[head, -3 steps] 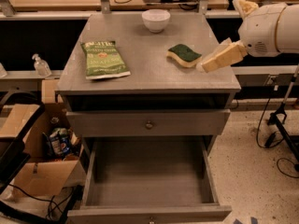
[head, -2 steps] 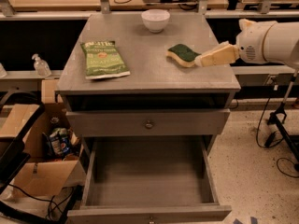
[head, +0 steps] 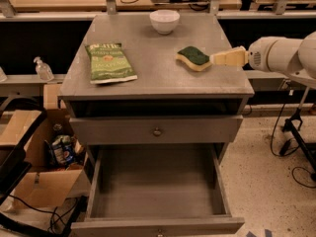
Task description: Place sponge into middle drawer
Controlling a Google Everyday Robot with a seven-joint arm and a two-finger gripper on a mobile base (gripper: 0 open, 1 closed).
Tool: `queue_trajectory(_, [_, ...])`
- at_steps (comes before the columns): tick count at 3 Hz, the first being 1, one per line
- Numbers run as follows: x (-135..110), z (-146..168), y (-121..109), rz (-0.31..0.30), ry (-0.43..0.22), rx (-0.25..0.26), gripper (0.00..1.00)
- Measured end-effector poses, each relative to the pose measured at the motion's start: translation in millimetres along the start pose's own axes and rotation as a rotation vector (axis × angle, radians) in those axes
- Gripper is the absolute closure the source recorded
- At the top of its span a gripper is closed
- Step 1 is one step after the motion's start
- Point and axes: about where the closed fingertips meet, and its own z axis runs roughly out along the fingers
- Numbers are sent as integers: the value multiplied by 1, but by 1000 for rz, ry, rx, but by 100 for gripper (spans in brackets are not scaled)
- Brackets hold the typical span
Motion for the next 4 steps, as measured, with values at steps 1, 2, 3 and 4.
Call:
queue_trajectory(1, [5,23,-8,11,-15,-10,0])
queue_trajectory(2, [7,71,6,-21,-19,-126,0])
queue_trajectory(3, [6,88,15,-41,-14,-195,0])
queue_trajectory(4, [10,102,24,-44,-7,-252,0])
